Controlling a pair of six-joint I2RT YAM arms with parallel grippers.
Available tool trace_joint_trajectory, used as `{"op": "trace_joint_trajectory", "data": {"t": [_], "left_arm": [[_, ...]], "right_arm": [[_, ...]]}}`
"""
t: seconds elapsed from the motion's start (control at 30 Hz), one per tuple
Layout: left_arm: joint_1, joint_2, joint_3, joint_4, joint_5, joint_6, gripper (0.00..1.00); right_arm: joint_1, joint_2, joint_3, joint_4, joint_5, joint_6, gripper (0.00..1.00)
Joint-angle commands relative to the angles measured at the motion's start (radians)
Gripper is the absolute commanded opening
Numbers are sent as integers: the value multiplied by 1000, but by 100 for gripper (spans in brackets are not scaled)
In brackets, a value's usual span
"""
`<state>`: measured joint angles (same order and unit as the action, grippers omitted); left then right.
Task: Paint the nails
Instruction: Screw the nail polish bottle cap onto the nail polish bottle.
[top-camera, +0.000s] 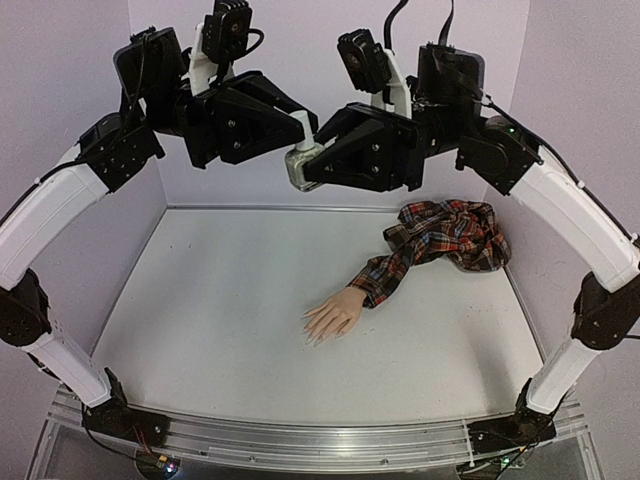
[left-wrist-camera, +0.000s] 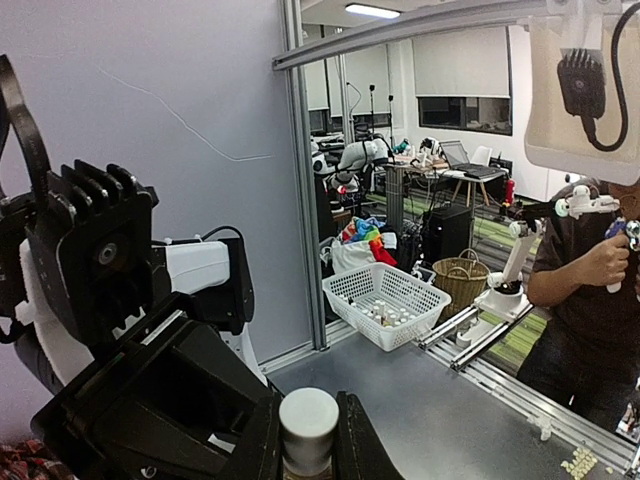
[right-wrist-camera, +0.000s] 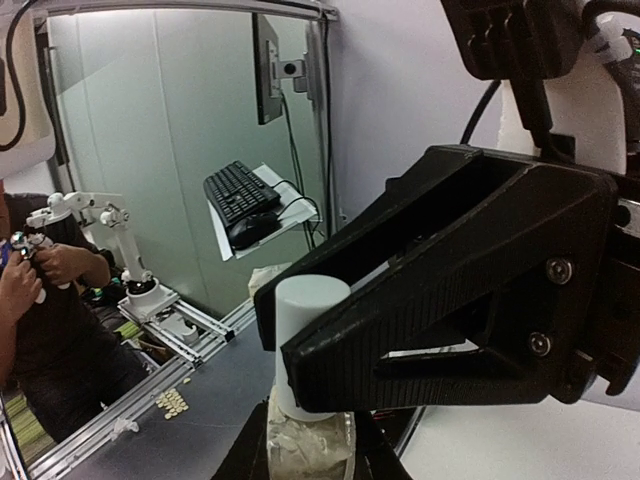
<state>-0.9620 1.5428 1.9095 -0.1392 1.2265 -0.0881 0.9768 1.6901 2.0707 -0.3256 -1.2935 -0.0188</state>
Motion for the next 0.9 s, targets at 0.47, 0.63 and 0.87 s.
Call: {"op": "trace_joint_trajectory", "data": {"t": [0.47, 0.63, 0.87], "left_arm": [[8, -58, -186, -94, -372, 18, 46], [15, -122, -264, -48, -503, 4, 63], [19, -200, -355, 9, -702, -72, 75]], "right_arm": [[-11, -192, -279, 221, 334, -48, 0], [-49, -291, -426, 195, 440, -52, 0], [-81, -414, -590, 103, 656, -91, 0]]}}
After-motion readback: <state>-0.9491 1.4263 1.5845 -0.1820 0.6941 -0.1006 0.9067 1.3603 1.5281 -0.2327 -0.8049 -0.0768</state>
